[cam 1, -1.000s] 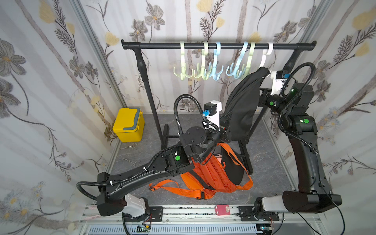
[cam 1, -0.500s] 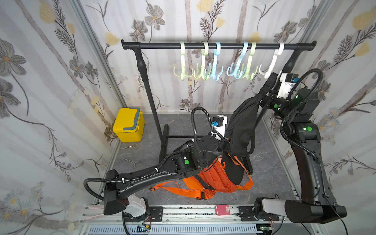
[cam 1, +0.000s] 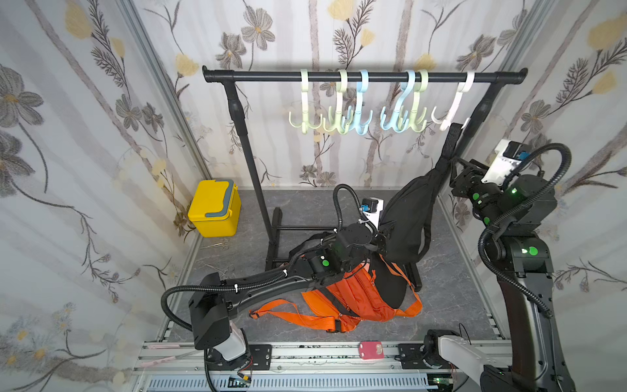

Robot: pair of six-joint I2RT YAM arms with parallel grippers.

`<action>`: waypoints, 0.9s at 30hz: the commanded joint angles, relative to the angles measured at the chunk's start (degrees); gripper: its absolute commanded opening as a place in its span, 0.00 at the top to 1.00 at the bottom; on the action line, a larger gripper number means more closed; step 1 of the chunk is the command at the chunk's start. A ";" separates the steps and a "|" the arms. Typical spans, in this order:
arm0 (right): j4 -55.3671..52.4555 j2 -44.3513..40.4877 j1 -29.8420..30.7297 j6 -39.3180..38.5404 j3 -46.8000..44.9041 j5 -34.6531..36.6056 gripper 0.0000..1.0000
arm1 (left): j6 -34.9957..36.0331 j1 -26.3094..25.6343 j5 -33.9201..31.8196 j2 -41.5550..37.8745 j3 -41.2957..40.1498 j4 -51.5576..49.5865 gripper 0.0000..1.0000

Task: Hang the bag on a hook
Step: Hang the bag on the hook, then adjust the bag at the bag.

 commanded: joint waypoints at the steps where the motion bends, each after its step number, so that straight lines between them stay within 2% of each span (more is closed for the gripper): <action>1: 2.08 -1.61 0.15 -0.50 -1.07 1.30 0.48 | -2.18 0.30 3.67 0.49 -1.20 3.50 0.32; 2: 2.11 -1.97 0.16 -0.58 -1.23 0.63 0.47 | -2.42 0.37 3.65 0.30 -1.72 3.04 0.23; 3: 1.98 -2.35 0.25 -0.59 -1.59 -0.21 0.46 | -2.85 0.47 3.39 0.04 -2.56 2.69 0.18; 5: 1.68 -2.91 0.34 -0.93 -2.21 -1.81 0.45 | -3.94 0.89 2.86 -1.29 -5.43 2.46 0.15; 12: 2.63 -6.73 3.07 -1.11 -10.49 -4.14 0.46 | -10.80 3.65 0.04 -10.98 -19.14 1.83 0.14; 20: 4.41 -9.65 13.88 -3.19 -23.04 1.48 0.46 | -20.07 5.40 0.06 -21.75 -31.89 -6.80 0.14; 25: 7.05 -9.38 18.32 -1.78 -29.09 4.52 0.47 | -24.92 5.01 3.75 -20.20 -34.24 -7.16 0.15; 27: 7.90 -9.15 19.29 -1.00 -30.48 5.13 0.47 | -26.21 4.79 4.06 -16.53 -33.60 -6.77 0.15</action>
